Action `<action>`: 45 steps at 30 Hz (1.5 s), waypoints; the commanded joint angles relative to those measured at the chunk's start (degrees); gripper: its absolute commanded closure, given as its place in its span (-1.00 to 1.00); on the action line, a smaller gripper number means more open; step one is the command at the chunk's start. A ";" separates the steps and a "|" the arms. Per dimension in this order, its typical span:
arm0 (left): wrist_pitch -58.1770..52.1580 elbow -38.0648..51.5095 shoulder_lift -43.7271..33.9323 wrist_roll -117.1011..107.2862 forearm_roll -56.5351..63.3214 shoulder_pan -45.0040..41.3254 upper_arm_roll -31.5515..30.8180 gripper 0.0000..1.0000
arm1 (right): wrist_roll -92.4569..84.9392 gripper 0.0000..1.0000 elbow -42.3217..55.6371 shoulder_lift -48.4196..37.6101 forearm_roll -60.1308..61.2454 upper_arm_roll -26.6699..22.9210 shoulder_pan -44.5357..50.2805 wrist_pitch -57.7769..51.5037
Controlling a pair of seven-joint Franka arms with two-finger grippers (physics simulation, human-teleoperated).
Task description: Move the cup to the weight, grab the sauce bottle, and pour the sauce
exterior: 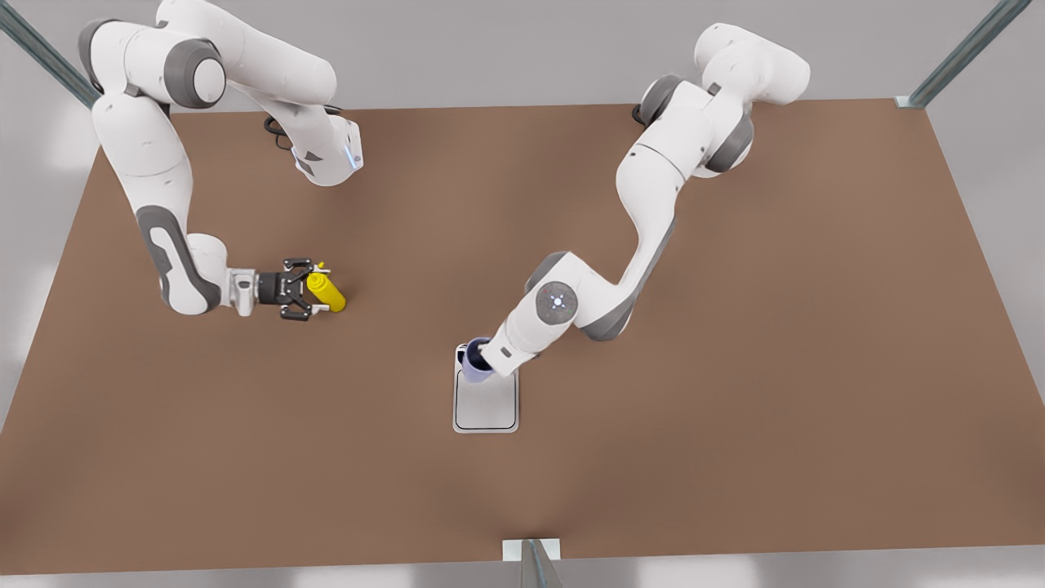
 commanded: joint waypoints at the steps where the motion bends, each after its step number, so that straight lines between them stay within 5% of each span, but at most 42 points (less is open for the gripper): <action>1: 6.20 0.72 0.83 -27.24 -0.12 -0.18 0.03 0.57 | -8.69 -1.00 -0.04 0.29 0.74 0.17 -0.01 -0.45; 16: -4.17 0.11 1.36 -26.36 5.68 0.43 1.52 0.57 | -8.69 -0.95 0.05 1.35 2.59 0.70 0.70 -0.36; 18: -4.08 0.11 1.27 -26.27 5.59 0.61 1.52 -0.32 | -8.69 -0.57 0.05 1.35 2.59 1.40 0.70 -0.36; 21: -4.08 0.11 1.18 -26.45 5.59 0.70 1.52 -0.99 | -8.69 -0.12 0.57 1.35 2.59 1.66 0.70 -0.36; 23: -4.26 0.19 1.00 -27.50 5.42 0.96 1.26 -1.00 | -8.78 0.02 0.66 1.35 2.59 1.75 0.61 -0.71; 28: -10.05 0.19 -3.39 -29.53 5.42 1.31 0.64 -1.00 | -7.02 0.02 2.33 0.82 2.50 1.66 0.61 -3.00; 32: -44.76 0.19 -19.56 -18.47 9.90 12.73 2.84 -1.00 | 0.09 0.02 7.96 0.82 2.67 1.75 2.54 -2.30; 35: -55.49 0.37 -21.84 14.06 13.85 24.16 2.93 -1.00 | 8.09 0.02 15.51 0.73 4.00 1.22 9.75 4.03; 36: -54.45 -4.88 -27.37 21.70 14.03 26.36 2.84 -1.00 | 11.69 0.01 18.59 0.55 3.55 0.87 12.64 6.67; 37: -43.03 -25.88 -40.20 26.28 15.26 25.22 3.11 -1.00 | 19.24 0.01 22.37 0.29 0.13 0.78 15.98 9.83; 38: -38.97 -33.82 -46.63 26.37 14.74 25.04 3.02 -1.00 | 26.63 0.01 25.45 0.11 -3.47 0.61 20.03 14.39; 40: -41.25 -34.00 -47.86 26.37 12.80 25.39 3.02 -1.00 | 38.58 0.01 27.64 -0.06 -9.88 0.61 26.27 24.33; 45: -44.25 -33.29 -44.61 25.14 12.71 27.50 3.02 -1.00 | 87.10 0.02 40.12 1.17 -44.61 0.43 38.58 27.24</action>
